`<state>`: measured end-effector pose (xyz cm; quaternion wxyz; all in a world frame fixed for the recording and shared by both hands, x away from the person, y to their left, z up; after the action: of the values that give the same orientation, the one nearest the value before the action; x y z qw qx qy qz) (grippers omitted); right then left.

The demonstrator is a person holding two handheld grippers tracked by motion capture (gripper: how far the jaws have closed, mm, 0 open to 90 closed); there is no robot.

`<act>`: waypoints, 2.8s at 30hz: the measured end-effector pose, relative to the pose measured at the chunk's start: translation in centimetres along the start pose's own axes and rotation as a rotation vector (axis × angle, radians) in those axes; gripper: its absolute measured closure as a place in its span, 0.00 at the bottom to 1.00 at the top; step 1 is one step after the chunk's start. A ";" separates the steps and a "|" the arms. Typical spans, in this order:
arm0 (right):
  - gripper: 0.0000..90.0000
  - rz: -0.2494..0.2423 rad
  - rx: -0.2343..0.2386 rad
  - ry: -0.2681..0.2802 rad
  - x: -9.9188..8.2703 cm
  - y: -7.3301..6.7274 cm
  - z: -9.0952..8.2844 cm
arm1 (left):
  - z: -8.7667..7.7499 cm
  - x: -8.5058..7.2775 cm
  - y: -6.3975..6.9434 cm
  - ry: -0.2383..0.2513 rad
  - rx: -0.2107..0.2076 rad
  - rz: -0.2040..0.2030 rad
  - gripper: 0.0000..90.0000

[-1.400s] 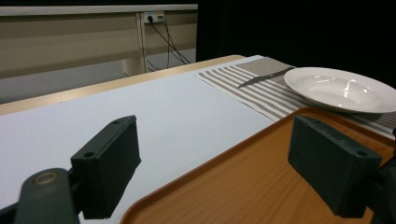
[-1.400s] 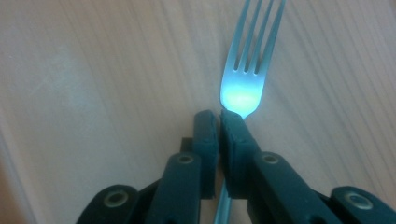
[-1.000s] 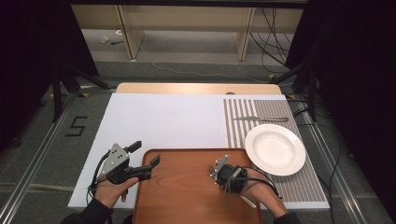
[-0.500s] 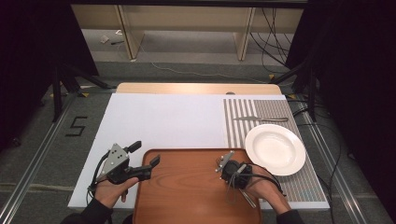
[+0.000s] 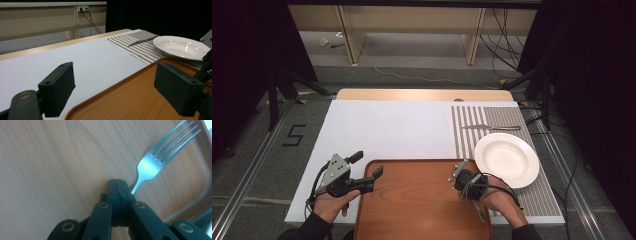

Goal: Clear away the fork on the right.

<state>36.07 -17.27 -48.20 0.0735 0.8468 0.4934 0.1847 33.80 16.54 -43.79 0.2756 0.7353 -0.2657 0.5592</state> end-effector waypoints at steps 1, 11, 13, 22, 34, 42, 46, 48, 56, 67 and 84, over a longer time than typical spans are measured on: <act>1.00 -0.009 -0.001 0.004 -0.1 0.2 0.0 | 0.0 0.0 0.0 0.001 0.000 -0.001 0.18; 1.00 0.027 -0.008 -0.022 -1.1 1.0 0.0 | 0.0 0.1 -0.1 0.002 0.001 -0.001 0.18; 1.00 0.030 -0.016 -0.032 -1.4 1.2 -0.1 | 0.0 0.0 -0.1 0.002 0.001 -0.002 0.18; 1.00 0.051 -0.017 -0.033 -2.1 1.5 -0.1 | -0.1 0.1 -0.1 0.002 0.004 -0.004 0.18; 0.94 0.080 0.001 0.045 -1.9 1.6 -0.8 | 0.0 0.1 -0.1 0.002 0.002 -0.004 0.18; 0.81 0.136 0.027 0.245 -0.6 1.2 -2.8 | -0.1 0.1 -0.1 0.004 -0.001 -0.001 0.18; 0.75 0.154 0.045 0.289 -0.2 0.9 -3.2 | -0.1 0.1 -0.1 0.002 -0.003 0.000 0.18; 0.69 0.179 0.071 0.346 0.0 0.8 -3.5 | -0.1 0.1 0.0 0.002 -0.004 0.001 0.18; 0.55 0.261 0.095 0.483 0.4 0.9 -4.8 | -0.1 0.1 -0.1 0.004 -0.003 0.001 0.19; 0.41 0.317 0.064 0.558 0.7 1.0 -5.5 | -0.1 0.1 -0.1 0.007 -0.005 0.000 0.19; 0.34 0.373 0.020 0.673 0.6 1.1 -6.9 | -0.1 0.1 0.0 0.006 -0.010 -0.001 0.18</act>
<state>34.55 -17.71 -41.37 -0.1356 0.8148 0.3293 0.4575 33.79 16.65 -43.63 0.2803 0.7323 -0.2674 0.5601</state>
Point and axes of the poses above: each handheld gripper's, and its own axes: z roughly forward along the jaws, x roughly out of its top, y roughly to its right, the point moved 3 cm from there along z, roughly forward along the jaws, and after that the axes turned 9 degrees about -x, right-handed, at the moved point
